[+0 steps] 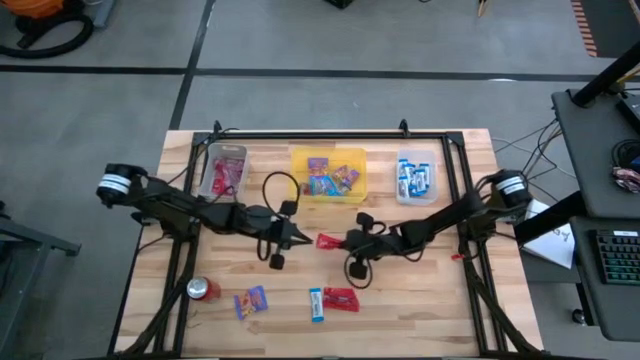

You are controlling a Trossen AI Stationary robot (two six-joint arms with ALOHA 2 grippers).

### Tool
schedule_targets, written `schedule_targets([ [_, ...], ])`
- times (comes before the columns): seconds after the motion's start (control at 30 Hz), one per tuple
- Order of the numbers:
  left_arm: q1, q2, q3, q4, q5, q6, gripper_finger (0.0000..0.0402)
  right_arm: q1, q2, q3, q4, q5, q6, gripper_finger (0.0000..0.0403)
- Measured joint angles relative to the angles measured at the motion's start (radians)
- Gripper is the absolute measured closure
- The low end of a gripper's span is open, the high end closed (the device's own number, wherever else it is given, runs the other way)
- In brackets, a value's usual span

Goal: Sort candy
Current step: Put the red gummy into the gray bin

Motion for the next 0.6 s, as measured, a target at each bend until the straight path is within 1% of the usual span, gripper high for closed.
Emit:
schedule_targets([
  [0.13,-0.002,-0.012,-0.008,0.008,0.097,0.021,0.0376,-0.002,-0.071,-0.051,0.112,-0.108,0.025,0.039],
  [0.2,-0.005,-0.008,-0.006,0.01,0.106,0.027,0.0354,-0.002,-0.098,-0.077,0.201,-0.156,0.033,0.039],
  [0.3,-0.005,0.008,0.001,0.011,0.102,0.043,0.0308,-0.002,-0.118,-0.105,0.292,-0.21,0.053,0.039],
  [0.4,-0.005,0.026,0.009,0.036,0.051,0.049,0.0256,-0.002,-0.133,-0.115,0.335,-0.24,0.068,0.039],
  [0.5,-0.005,0.039,0.011,0.09,0.037,0.061,0.0208,-0.002,-0.136,-0.115,0.338,-0.239,0.088,0.039],
  [0.6,-0.012,0.041,0.01,0.106,0.041,0.084,0.0176,-0.009,-0.133,-0.114,0.365,-0.233,0.119,0.039],
])
